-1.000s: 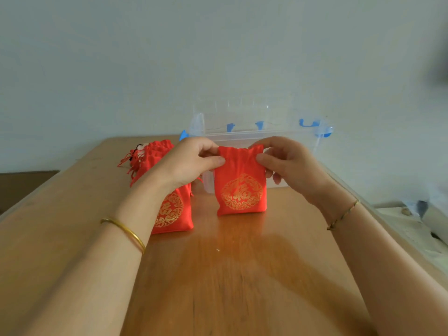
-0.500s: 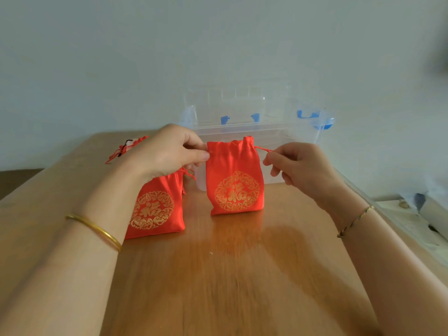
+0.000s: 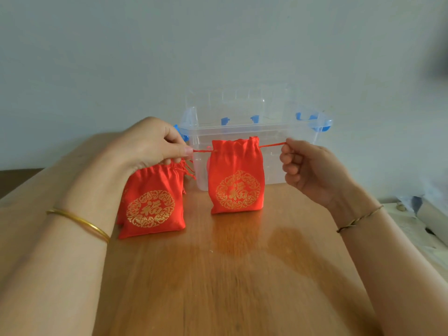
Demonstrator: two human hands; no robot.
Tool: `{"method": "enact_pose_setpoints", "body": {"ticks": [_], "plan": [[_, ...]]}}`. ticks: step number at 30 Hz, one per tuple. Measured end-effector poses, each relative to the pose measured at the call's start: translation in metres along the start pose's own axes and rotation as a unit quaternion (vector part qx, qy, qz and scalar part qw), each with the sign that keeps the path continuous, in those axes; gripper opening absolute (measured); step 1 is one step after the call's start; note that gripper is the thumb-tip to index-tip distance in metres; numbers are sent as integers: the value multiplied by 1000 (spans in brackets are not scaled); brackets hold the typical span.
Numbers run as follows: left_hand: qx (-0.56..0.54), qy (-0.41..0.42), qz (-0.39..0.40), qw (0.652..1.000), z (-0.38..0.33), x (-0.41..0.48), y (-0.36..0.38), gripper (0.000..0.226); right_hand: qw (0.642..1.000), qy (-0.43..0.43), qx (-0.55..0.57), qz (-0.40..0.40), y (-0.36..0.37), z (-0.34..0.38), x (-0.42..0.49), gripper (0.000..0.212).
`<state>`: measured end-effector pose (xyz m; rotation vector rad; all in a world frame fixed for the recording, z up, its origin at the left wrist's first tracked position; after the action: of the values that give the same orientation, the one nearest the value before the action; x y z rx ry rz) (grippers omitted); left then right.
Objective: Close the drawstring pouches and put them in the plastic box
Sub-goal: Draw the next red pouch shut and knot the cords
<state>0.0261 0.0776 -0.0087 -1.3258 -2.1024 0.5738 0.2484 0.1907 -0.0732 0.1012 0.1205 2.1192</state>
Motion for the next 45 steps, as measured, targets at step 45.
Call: {"method": "enact_pose_setpoints", "body": {"ticks": [45], "plan": [[-395,38,26,917,-47,-5,33,14,954,-192,-222,59,74,43,-13,28]]}}
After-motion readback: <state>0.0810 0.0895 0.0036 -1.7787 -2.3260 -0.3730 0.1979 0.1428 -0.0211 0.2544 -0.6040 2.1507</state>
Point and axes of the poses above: each hand's wrist, its own x-axis towards the middle knuckle, its own y-axis out of the palm, z = x × y, the point moved 7 cm from there along x, towards the middle knuckle, and after that the axes turned 11 degrees about -x, right-handed, at the moved point
